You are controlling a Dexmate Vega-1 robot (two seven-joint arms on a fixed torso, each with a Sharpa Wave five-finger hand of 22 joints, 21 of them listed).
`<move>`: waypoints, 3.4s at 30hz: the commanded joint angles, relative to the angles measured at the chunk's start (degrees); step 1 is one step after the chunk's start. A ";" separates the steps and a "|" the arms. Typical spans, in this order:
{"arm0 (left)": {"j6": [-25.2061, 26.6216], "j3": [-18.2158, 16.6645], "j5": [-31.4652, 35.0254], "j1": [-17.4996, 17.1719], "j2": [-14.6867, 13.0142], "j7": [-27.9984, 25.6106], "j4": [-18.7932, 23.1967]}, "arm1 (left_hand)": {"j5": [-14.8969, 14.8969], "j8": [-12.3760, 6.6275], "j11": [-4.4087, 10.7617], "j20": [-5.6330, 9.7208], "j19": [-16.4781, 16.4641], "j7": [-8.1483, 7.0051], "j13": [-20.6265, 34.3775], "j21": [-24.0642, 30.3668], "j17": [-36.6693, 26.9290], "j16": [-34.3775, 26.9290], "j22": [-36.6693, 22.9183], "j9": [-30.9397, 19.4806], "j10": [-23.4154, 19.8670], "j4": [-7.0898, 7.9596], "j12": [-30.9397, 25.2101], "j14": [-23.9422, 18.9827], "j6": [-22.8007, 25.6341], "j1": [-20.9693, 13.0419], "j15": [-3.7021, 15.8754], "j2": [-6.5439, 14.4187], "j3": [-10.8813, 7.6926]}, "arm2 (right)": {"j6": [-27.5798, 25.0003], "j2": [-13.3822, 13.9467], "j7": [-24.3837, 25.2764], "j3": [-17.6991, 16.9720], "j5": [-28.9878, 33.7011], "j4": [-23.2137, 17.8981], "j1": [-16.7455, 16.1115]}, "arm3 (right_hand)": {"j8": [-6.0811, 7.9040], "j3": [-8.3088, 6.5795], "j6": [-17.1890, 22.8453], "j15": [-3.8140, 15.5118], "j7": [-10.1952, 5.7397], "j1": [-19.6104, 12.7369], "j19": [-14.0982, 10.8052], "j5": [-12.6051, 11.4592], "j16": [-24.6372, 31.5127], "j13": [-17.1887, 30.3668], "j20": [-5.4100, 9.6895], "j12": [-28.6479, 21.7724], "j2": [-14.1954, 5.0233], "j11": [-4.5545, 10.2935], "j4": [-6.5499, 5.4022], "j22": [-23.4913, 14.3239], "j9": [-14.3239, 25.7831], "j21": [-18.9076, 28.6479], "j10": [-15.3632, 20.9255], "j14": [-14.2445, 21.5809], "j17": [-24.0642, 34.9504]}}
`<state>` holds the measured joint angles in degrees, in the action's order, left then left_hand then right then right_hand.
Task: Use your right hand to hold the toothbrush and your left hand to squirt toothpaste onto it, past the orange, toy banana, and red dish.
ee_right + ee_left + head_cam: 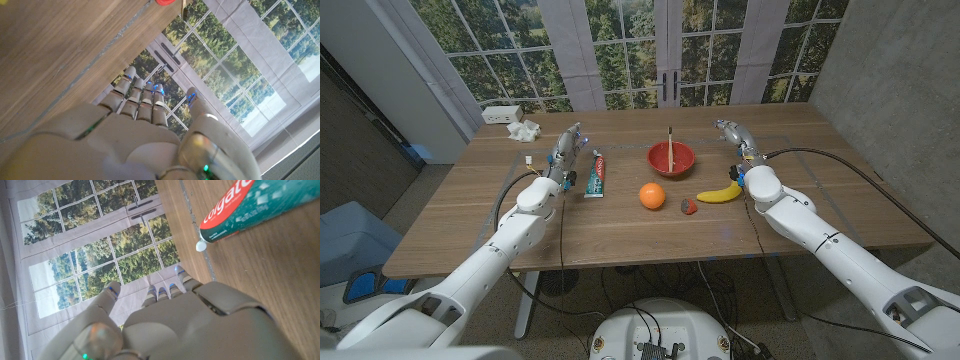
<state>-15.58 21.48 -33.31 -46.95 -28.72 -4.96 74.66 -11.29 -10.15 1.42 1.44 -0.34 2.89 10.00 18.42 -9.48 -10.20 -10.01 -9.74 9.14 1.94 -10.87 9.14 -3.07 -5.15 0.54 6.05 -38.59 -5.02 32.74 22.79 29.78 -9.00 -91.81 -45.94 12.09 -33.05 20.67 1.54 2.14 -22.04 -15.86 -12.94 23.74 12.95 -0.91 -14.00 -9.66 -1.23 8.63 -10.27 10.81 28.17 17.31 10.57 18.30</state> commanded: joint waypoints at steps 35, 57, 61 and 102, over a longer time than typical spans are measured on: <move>-2.06 -1.00 -0.86 -2.63 -0.48 0.59 1.24 | -0.06 -0.26 -0.14 -0.15 -0.58 -0.07 0.35 -0.67 -0.16 0.02 -0.07 -0.14 -0.32 -0.84 -0.26 -0.29 0.58 0.30 0.00 2.52 -0.18 | -11.41 1.55 -5.90 6.21 8.86 -8.64 2.91 | 0.04 0.58 1.16 0.57 -0.49 -2.22 -1.10 -0.47 1.27 0.48 0.84 -0.47 0.20 0.53 0.41 -0.31 0.17 0.51 0.88 1.10 1.52; -3.55 -1.32 -1.47 -2.82 -0.02 1.43 -0.04 | -0.06 -0.27 -0.21 -0.34 -0.64 -0.15 0.35 -1.09 -0.16 0.06 -0.08 -0.15 -0.34 -1.06 -0.25 -0.32 0.67 0.48 -0.02 2.41 -0.14 | -20.26 -1.60 -1.75 11.57 18.53 -10.03 5.47 | 0.74 1.26 3.51 2.07 -0.66 -7.56 -6.97 -0.56 3.99 1.33 2.06 -1.78 2.57 1.27 2.18 -0.53 0.35 2.85 4.24 5.63 2.91; -3.70 -1.33 -1.46 -2.79 0.06 1.42 -0.17 | -0.05 -0.27 -0.11 -0.32 -0.66 -0.11 0.35 -1.16 -0.16 0.07 -0.08 -0.15 -0.35 -1.10 -0.25 -0.32 0.70 0.51 -0.01 2.40 -0.14 | -22.76 -3.04 -0.58 12.69 20.50 -9.58 6.16 | 1.21 2.44 4.91 2.38 -0.08 -10.43 -9.82 0.21 6.11 1.94 1.86 -2.47 4.81 1.10 2.17 -0.72 0.49 4.25 5.83 8.90 4.07; -5.85 -1.55 -2.04 -2.32 0.98 2.67 -2.30 | -0.04 -0.27 -0.15 -0.86 -0.83 -0.19 0.34 -1.91 -0.12 0.09 -0.10 -0.15 -0.49 -1.58 -0.27 -0.45 0.85 0.74 0.01 2.30 -0.10 | -49.43 -12.93 1.59 23.74 24.82 -5.34 15.05 | 3.11 7.88 11.32 5.59 -1.20 -21.15 -13.65 1.76 16.99 7.18 1.42 -6.72 7.82 3.00 2.19 -1.37 1.27 8.89 12.19 15.72 14.86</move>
<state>-20.98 20.07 -35.17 -49.16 -27.82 -2.46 72.59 -11.29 -10.16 1.11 0.91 -1.05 2.35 10.27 16.51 -9.46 -10.20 -9.99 -9.73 8.82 0.52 -10.87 9.00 -2.54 -4.91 0.62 5.81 -38.59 -50.11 21.92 22.91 50.56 14.78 -99.58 -33.12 14.84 -24.92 31.42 2.76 1.22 -41.06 -28.78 -11.31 40.10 19.81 0.33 -20.35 -1.37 1.46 10.02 -11.33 11.87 36.56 29.01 25.72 32.66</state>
